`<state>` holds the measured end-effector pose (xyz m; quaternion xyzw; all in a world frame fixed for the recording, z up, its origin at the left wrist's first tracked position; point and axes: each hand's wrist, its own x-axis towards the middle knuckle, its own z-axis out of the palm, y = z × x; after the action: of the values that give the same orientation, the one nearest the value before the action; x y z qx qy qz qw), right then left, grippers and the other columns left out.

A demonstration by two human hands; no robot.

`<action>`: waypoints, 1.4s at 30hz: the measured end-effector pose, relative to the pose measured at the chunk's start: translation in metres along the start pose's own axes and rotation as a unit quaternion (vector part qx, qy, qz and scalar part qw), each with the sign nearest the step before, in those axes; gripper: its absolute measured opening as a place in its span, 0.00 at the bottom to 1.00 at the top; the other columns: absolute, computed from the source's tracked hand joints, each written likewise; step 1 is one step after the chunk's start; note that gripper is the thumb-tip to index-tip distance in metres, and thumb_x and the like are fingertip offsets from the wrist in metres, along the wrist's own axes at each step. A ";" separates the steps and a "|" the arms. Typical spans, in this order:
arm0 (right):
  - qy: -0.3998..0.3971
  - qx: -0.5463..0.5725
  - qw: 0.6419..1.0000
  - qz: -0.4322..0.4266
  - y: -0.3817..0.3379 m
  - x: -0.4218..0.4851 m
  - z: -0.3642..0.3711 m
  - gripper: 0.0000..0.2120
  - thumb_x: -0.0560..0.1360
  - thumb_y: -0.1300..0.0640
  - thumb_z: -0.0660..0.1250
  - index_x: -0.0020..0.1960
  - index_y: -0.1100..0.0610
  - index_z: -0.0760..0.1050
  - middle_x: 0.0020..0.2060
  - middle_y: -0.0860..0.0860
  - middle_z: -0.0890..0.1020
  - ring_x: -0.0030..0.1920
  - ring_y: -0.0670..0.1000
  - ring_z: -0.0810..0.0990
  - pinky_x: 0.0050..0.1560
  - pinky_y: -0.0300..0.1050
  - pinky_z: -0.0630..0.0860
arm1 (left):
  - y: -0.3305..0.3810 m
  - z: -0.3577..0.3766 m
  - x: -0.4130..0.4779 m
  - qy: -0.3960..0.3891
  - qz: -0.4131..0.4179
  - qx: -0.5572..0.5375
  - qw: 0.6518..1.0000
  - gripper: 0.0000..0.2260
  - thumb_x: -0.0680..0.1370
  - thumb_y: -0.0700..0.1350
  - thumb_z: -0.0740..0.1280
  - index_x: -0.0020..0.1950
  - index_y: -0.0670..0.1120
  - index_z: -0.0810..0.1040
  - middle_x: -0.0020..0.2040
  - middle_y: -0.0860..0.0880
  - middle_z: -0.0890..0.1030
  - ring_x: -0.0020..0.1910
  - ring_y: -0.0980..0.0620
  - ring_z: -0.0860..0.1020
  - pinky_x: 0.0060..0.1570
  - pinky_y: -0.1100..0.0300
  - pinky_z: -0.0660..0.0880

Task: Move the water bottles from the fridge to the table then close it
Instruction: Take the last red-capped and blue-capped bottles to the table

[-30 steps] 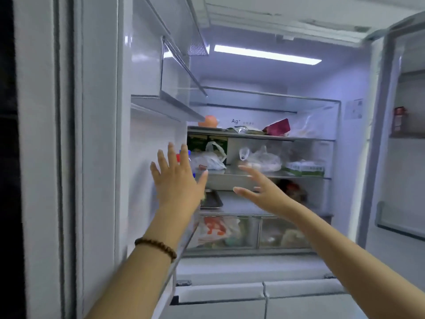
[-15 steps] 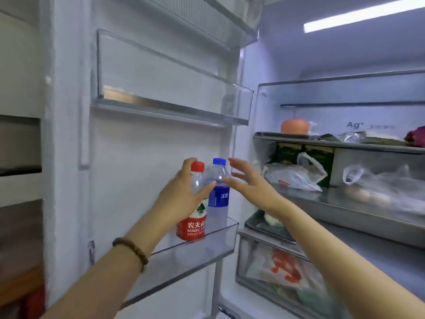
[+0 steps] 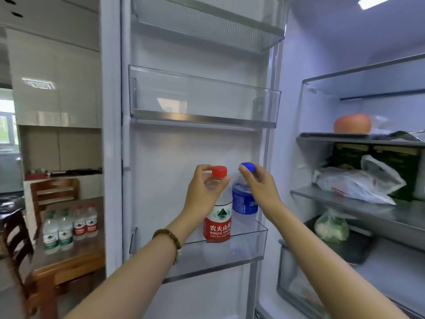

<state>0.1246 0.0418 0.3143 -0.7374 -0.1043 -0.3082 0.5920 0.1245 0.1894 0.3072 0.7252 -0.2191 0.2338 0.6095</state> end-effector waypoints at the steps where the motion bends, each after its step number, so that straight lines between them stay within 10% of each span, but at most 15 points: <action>1: -0.003 0.007 1.000 -0.004 0.000 -0.002 -0.001 0.12 0.76 0.46 0.64 0.56 0.51 0.75 0.51 0.47 0.81 0.52 0.46 0.79 0.43 0.35 0.73 | -0.001 0.002 -0.001 0.009 0.002 -0.001 1.000 0.14 0.73 0.51 0.70 0.55 0.51 0.71 0.48 0.58 0.78 0.48 0.60 0.77 0.45 0.71 0.71; 15: 0.054 0.043 0.994 -0.083 -0.042 -0.010 -0.004 0.06 0.72 0.50 0.69 0.49 0.44 0.77 0.46 0.42 0.82 0.51 0.44 0.80 0.54 0.43 0.76 | 0.037 -0.004 -0.008 0.044 0.076 -0.047 0.995 0.12 0.75 0.51 0.67 0.56 0.50 0.77 0.53 0.54 0.81 0.54 0.57 0.78 0.56 0.60 0.76; 26: 0.018 0.138 0.985 -0.099 -0.146 -0.036 0.020 0.14 0.70 0.48 0.71 0.54 0.49 0.79 0.47 0.46 0.85 0.39 0.40 0.83 0.35 0.35 0.79 | 0.130 -0.104 -0.016 0.080 0.149 -0.110 0.980 0.08 0.73 0.52 0.67 0.50 0.53 0.79 0.41 0.59 0.84 0.43 0.62 0.82 0.41 0.73 0.76; 38: -0.127 0.216 0.967 -0.042 -0.182 -0.092 0.204 0.11 0.69 0.52 0.71 0.51 0.51 0.81 0.40 0.46 0.86 0.38 0.41 0.84 0.32 0.32 0.76 | 0.093 -0.296 -0.050 0.125 0.128 -0.068 0.982 0.08 0.68 0.53 0.68 0.43 0.51 0.82 0.38 0.55 0.85 0.40 0.59 0.82 0.39 0.70 0.75; 42: -0.145 0.226 0.963 -0.018 -0.180 -0.107 0.294 0.11 0.69 0.50 0.71 0.50 0.49 0.81 0.42 0.47 0.86 0.44 0.49 0.85 0.44 0.44 0.82 | 0.057 -0.372 -0.056 0.130 0.096 -0.033 0.986 0.11 0.70 0.52 0.68 0.48 0.49 0.82 0.41 0.56 0.85 0.42 0.60 0.82 0.38 0.71 0.75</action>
<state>0.0446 0.3901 0.3659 -0.6189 -0.2690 -0.1769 0.7165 0.0192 0.5492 0.3730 0.6441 -0.2142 0.3758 0.6309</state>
